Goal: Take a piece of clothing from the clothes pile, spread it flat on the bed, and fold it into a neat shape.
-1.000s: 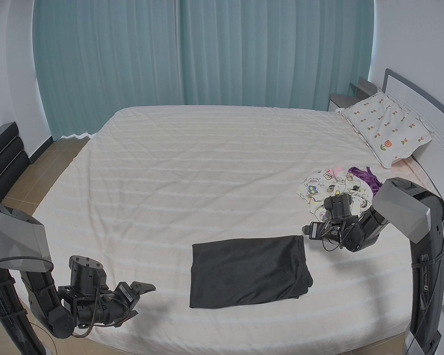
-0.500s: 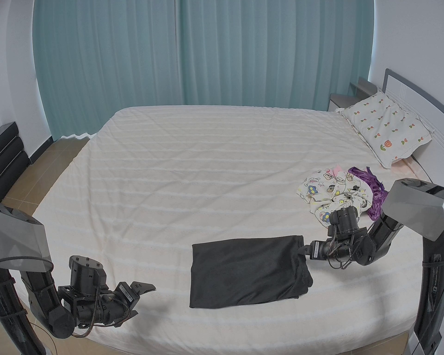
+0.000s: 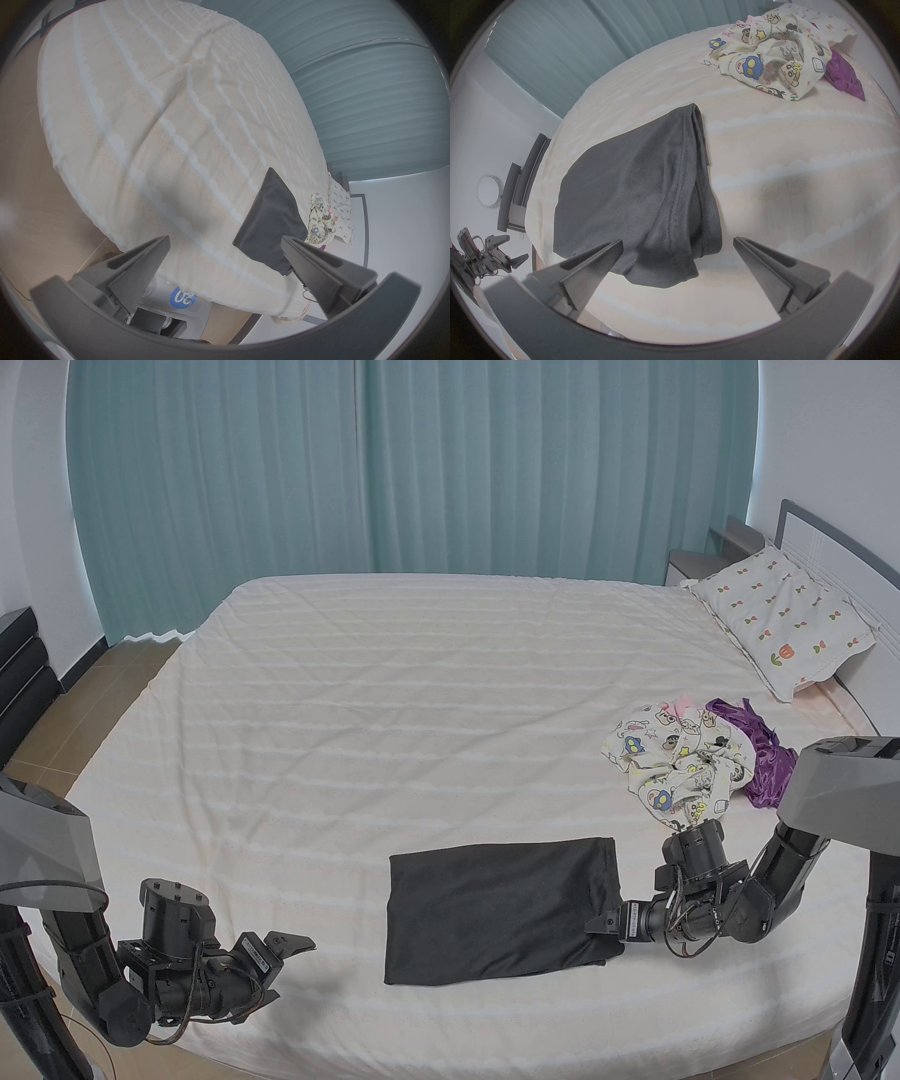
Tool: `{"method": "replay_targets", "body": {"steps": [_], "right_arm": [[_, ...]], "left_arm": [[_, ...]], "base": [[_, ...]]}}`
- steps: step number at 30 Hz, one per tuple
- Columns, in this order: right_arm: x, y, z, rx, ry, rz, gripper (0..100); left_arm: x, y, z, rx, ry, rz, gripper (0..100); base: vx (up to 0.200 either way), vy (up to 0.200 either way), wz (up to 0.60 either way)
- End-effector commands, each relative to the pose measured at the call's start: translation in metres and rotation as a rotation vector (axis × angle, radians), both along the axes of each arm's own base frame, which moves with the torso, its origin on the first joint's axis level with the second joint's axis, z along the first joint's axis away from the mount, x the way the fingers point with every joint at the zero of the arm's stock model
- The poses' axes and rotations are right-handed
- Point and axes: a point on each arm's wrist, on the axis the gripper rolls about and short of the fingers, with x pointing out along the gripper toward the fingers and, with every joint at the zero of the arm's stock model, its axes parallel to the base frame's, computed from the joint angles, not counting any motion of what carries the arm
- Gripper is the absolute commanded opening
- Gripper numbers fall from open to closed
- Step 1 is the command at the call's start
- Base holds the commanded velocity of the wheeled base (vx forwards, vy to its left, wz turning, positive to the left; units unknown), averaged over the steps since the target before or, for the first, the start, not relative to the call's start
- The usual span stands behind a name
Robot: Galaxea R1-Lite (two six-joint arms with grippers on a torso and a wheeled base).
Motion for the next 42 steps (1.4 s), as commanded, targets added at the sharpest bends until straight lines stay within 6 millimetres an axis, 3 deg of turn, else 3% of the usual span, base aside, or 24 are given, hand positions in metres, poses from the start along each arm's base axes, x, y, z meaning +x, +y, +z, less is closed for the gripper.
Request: {"method": "replay_targets", "body": {"steps": [1, 2, 22, 23, 29, 33, 36, 42], "right_arm": [[-0.001, 0.002, -0.002, 0.005, 0.011, 0.001, 100], [-0.001, 0.002, -0.004, 0.004, 0.016, 0.0, 0], [-0.022, -0.006, -0.004, -0.021, 0.067, -0.004, 0], [-0.022, -0.006, -0.004, -0.021, 0.067, -0.004, 100], [-0.022, -0.01, 0.006, -0.004, 0.04, -0.017, 100], [-0.015, -0.016, 0.028, 0.07, -0.013, -0.109, 100], [-0.012, -0.019, 0.034, 0.125, -0.021, -0.194, 100], [-0.011, -0.022, 0.027, 0.224, -0.037, -0.294, 100]], "left_arm": [[0.0, 0.0, 0.0, -0.001, 0.0, 0.001, 100], [0.0, 0.0, 0.0, -0.001, 0.0, 0.001, 100], [0.0, 0.0, 0.0, -0.001, -0.002, 0.001, 100], [0.0, 0.0, 0.0, -0.001, -0.002, 0.001, 100], [0.0, 0.0, 0.0, -0.001, 0.0, 0.001, 100], [0.0, 0.0, 0.0, -0.003, -0.001, 0.001, 100], [0.002, 0.0, 0.001, -0.005, -0.004, 0.004, 100], [0.002, -0.001, 0.0, -0.006, -0.004, -0.001, 100]], "base": [[0.0, 0.0, 0.0], [0.0, 0.0, 0.0], [0.0, 0.0, 0.0], [0.0, 0.0, 0.0], [0.0, 0.0, 0.0], [0.0, 0.0, 0.0], [0.0, 0.0, 0.0], [0.0, 0.0, 0.0]]}}
